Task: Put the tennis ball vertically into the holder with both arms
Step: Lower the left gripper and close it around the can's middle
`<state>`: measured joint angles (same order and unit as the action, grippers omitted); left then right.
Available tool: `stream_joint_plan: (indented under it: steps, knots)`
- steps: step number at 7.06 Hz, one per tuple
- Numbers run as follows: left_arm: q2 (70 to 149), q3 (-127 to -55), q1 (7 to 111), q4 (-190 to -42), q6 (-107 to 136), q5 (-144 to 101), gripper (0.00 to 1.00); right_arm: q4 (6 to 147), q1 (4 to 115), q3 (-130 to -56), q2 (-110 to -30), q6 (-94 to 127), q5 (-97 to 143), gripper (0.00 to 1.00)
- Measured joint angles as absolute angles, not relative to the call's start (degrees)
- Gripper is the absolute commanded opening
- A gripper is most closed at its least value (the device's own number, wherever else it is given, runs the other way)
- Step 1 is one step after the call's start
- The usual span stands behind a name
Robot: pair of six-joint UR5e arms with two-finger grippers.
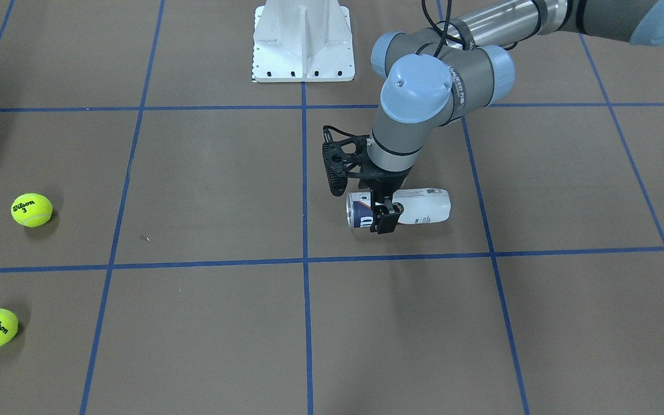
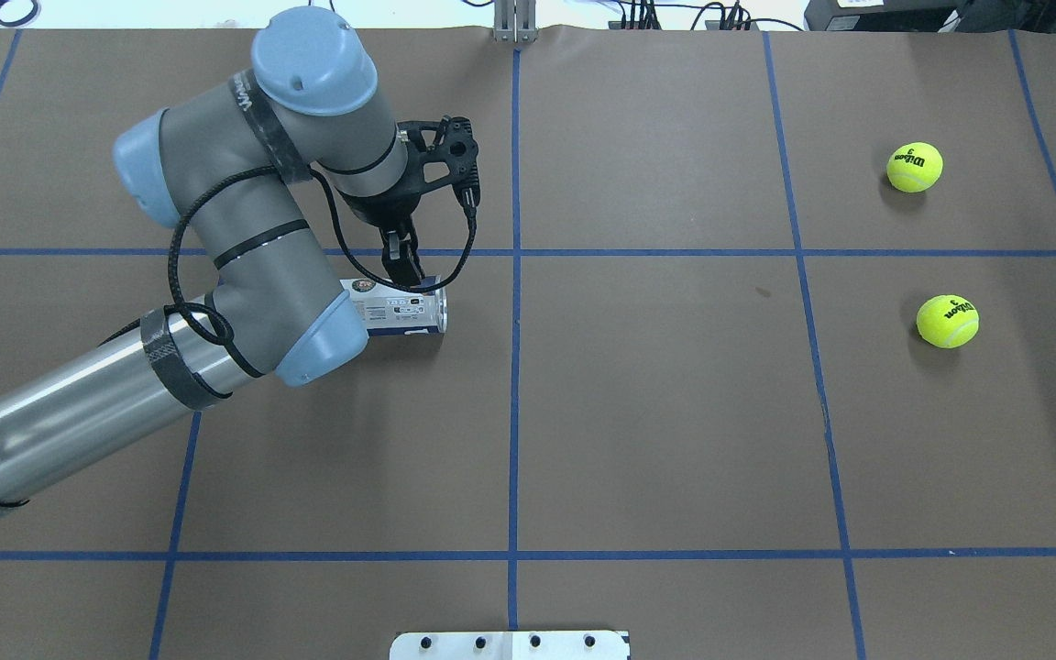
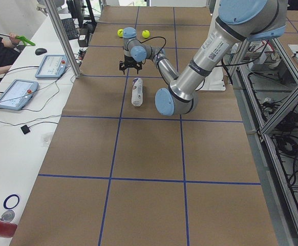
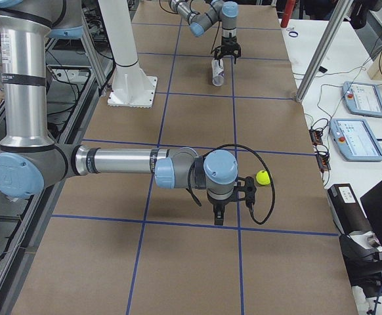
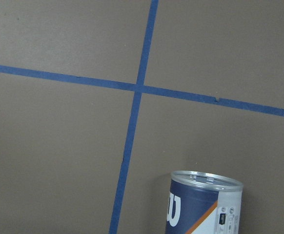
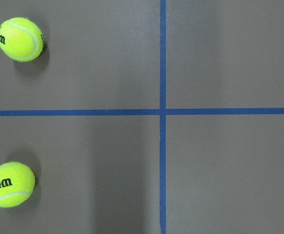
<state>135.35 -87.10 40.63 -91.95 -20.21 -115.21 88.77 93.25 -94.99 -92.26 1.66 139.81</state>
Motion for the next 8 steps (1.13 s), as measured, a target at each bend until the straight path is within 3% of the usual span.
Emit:
stream_joint_plan:
  steps: [8]
  knots:
    - [136.7,-83.5,36.2,-92.7,-22.6,-110.6,1.00,88.8,93.3,-94.6,-92.4,1.6,139.7,0.99]
